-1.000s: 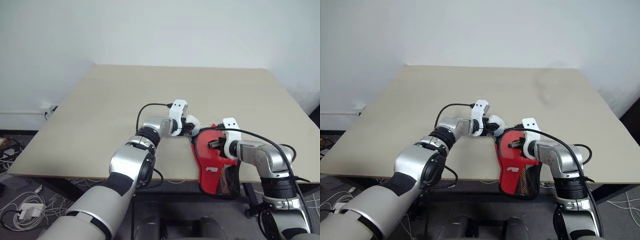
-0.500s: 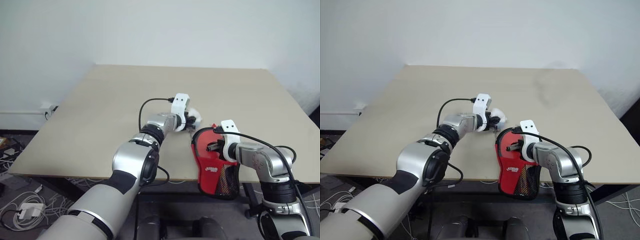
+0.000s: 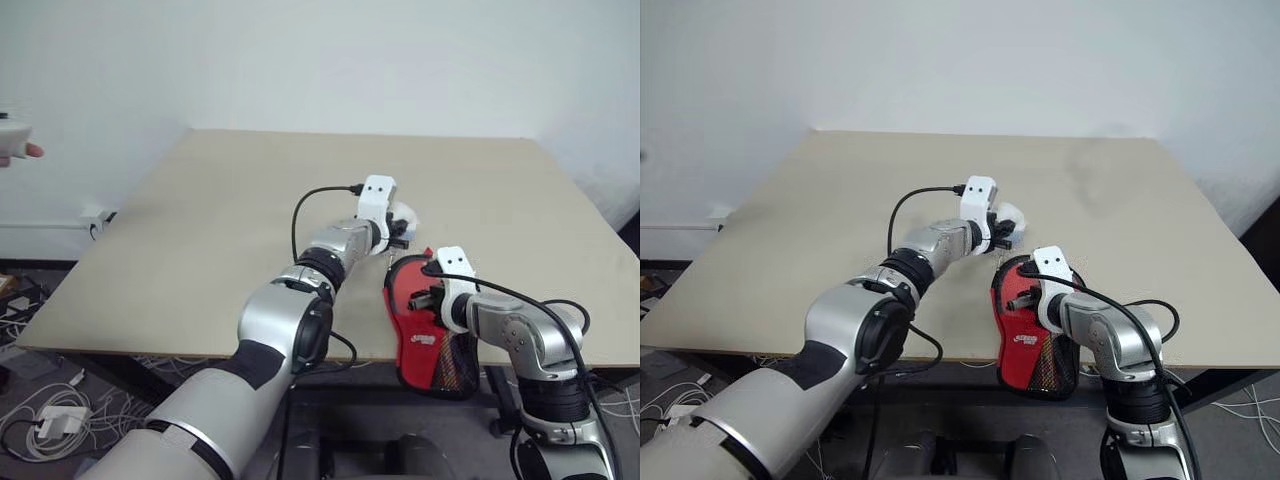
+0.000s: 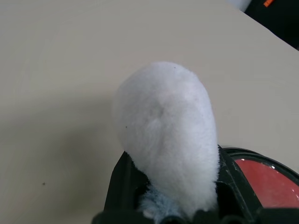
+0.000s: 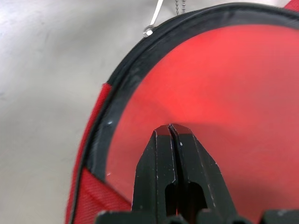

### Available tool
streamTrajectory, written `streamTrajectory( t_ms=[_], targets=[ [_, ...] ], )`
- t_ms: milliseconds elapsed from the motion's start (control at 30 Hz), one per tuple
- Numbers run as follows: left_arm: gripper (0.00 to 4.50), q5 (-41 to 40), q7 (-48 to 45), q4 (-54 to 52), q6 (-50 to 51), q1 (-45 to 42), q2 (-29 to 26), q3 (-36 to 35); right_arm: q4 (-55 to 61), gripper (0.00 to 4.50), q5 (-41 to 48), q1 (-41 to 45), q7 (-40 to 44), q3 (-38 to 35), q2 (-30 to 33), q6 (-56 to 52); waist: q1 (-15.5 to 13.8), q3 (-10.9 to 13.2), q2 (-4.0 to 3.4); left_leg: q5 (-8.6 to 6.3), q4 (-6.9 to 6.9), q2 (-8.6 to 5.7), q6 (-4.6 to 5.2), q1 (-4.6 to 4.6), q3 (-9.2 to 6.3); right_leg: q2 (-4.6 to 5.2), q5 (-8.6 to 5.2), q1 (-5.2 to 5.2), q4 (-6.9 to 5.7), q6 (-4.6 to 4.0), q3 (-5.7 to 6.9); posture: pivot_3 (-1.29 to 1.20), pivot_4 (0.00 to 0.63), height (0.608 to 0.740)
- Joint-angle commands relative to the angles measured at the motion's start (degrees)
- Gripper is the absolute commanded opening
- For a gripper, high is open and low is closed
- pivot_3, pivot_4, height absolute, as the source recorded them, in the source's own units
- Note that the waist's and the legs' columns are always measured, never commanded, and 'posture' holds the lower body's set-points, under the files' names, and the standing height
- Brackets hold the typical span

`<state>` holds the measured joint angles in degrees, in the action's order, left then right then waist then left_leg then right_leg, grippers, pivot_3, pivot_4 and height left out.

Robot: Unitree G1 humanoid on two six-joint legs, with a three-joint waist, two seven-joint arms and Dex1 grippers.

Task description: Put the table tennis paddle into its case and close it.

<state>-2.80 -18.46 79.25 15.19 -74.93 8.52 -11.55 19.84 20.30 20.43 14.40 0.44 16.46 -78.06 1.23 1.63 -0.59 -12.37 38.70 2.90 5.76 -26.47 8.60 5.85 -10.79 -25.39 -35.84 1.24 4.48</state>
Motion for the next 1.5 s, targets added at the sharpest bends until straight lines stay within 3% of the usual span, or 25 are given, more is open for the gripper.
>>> streamTrajectory(
  t_ms=[33, 433, 667, 1100, 1500],
  targets=[
    [0.9, 1.7, 0.5, -1.4, -2.9, -2.9, 1.6, 0.9, 1.9, 0.0, 0.5, -1.8, -0.6, 0.1, -0.4, -2.6, 0.0, 0.0, 0.0, 0.0, 0.0, 0.0, 0.0, 0.0, 0.0, 0.0, 0.0, 0.0, 0.0, 0.0, 0.0, 0.0, 0.0, 0.724],
    [0.9, 3.7, 4.3, -1.1, -7.9, -3.7, 8.2, 1.0, 9.9, 0.0, 0.4, -6.0, -2.6, -1.3, -3.5, -7.1, -0.1, 0.0, 0.02, -0.1, 0.08, 0.0, 0.14, -0.02, -0.08, 0.03, -0.03, 0.02, 0.0, 0.03, 0.05, 0.0, 0.0, 0.724],
    [0.9, 4.5, 1.1, -1.1, -8.5, -3.8, 10.2, 2.3, 9.2, 0.0, -0.1, -4.9, -3.0, -1.0, -4.6, -6.7, 0.0, 0.0, 0.02, -0.1, 0.09, 0.01, 0.14, -0.02, -0.07, 0.02, -0.03, 0.02, -0.01, 0.03, 0.05, 0.0, 0.0, 0.724],
    [0.9, 3.6, -14.0, -1.4, -7.4, -1.1, 8.8, 2.9, 1.7, 0.0, -1.9, 0.7, -4.8, -4.6, -5.4, 3.0, 0.0, 0.0, 0.01, -0.09, 0.12, -0.02, 0.14, -0.03, -0.04, 0.03, -0.03, 0.02, -0.04, 0.03, 0.06, 0.0, 0.0, 0.724],
    [0.9, 6.9, -14.7, -1.3, -8.3, 2.5, 8.7, 8.4, -0.3, 0.0, -3.0, 0.4, -5.0, -3.7, -4.2, 5.4, 0.0, 0.0, 0.01, -0.09, 0.13, 0.0, 0.14, -0.04, -0.03, 0.02, -0.03, 0.0, -0.08, 0.04, 0.04, 0.0, 0.0, 0.724]
  ],
)
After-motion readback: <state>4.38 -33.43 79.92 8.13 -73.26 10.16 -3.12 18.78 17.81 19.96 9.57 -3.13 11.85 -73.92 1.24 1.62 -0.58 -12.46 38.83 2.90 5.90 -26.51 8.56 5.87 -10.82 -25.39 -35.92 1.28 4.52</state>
